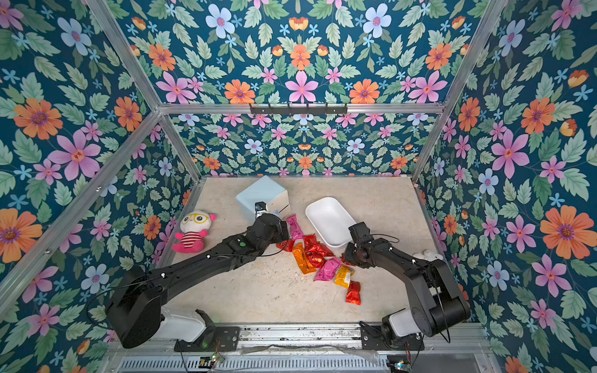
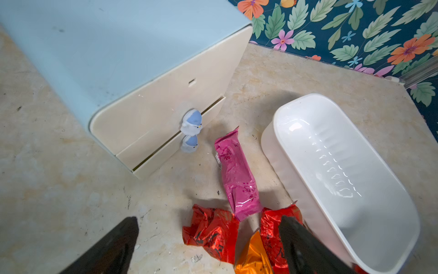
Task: Put the tea bags into the storage box
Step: Pick up the tea bag from the center of the board, then place the tea bag in the storage box.
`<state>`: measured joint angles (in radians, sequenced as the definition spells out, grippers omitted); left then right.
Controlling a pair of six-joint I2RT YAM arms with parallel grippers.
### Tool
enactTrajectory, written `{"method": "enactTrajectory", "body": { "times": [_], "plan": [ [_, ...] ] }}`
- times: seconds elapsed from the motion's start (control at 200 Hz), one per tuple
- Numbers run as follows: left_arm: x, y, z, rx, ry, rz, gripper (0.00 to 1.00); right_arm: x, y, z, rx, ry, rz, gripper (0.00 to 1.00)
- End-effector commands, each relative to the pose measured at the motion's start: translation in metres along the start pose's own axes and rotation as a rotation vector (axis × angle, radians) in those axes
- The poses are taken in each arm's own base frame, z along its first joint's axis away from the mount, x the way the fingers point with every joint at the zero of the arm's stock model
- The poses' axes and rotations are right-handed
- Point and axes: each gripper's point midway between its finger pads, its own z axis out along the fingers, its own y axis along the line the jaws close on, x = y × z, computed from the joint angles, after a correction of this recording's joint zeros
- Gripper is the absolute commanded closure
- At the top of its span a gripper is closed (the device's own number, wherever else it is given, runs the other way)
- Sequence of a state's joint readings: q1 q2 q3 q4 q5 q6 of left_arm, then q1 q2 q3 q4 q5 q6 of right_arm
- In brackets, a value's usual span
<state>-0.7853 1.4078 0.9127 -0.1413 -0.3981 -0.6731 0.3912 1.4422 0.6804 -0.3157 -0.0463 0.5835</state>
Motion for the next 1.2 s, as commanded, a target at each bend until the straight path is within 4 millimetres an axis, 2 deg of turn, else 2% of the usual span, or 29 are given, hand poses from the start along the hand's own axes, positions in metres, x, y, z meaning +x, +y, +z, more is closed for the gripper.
{"method": "enactTrajectory", "body": {
  "times": [0.0,0.13,0.305,0.45,0.545,0.63,0.8,0.965,0.995,1.005,1.025,1.195],
  "plan": [
    [0.0,0.005,0.0,-0.025,-0.006,-0.001,0.01,0.005,-0.013,-0.004,0.058,0.002,0.001,0.67],
    [-0.001,0.003,0.003,-0.026,-0.003,0.003,0.01,-0.003,-0.01,-0.02,0.053,-0.034,-0.005,0.67],
    [-0.006,-0.003,0.004,-0.017,-0.006,0.009,0.01,-0.026,-0.004,-0.061,0.061,-0.135,-0.045,0.68],
    [-0.007,-0.005,0.005,-0.015,-0.007,0.024,0.01,-0.048,0.014,-0.093,0.023,-0.195,-0.085,0.69],
    [-0.007,-0.007,0.007,-0.016,-0.004,0.025,0.01,-0.065,0.035,-0.103,-0.034,-0.23,-0.093,0.68],
    [-0.006,-0.007,0.009,-0.017,0.002,0.026,0.01,-0.081,0.055,-0.098,-0.08,-0.246,-0.105,0.67],
    [-0.004,-0.003,0.007,-0.027,0.007,0.012,0.01,-0.107,0.079,-0.066,-0.091,-0.245,-0.123,0.67],
    [0.004,0.005,0.003,-0.036,0.018,0.007,0.01,-0.116,0.076,-0.028,-0.017,-0.209,-0.132,0.65],
    [0.005,0.007,0.003,-0.039,0.019,0.006,0.01,-0.117,0.076,-0.028,-0.02,-0.215,-0.13,0.64],
    [0.005,0.007,0.003,-0.04,0.019,0.006,0.01,-0.115,0.074,-0.018,-0.007,-0.196,-0.129,0.64],
    [0.006,0.008,0.002,-0.04,0.021,0.006,0.01,-0.114,0.072,-0.013,0.003,-0.188,-0.127,0.63],
    [0.009,0.008,0.004,-0.041,0.029,0.008,0.01,-0.111,0.061,-0.006,0.045,-0.189,-0.104,0.54]
  ]
}}
